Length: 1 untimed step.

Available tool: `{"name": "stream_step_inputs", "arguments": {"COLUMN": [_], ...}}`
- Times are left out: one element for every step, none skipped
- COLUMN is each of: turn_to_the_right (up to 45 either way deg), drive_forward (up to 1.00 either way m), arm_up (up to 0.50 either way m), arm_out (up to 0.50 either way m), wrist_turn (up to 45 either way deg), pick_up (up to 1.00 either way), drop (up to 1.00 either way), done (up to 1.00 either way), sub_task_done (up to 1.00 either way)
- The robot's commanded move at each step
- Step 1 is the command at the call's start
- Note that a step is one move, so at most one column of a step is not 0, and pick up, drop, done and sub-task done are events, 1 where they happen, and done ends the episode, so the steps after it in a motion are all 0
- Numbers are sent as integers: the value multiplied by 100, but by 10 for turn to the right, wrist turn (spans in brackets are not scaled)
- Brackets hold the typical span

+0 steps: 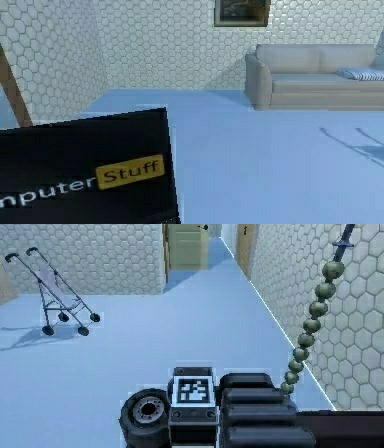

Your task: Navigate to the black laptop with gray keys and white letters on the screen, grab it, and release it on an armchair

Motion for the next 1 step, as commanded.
{"name": "stream_step_inputs", "arguments": {"turn_to_the_right": [0], "drive_forward": [25], "arm_up": [0], "arm_out": [0], "wrist_turn": [0], "pick_up": [0], "drop": [0], "done": [0], "sub_task_done": [0]}}
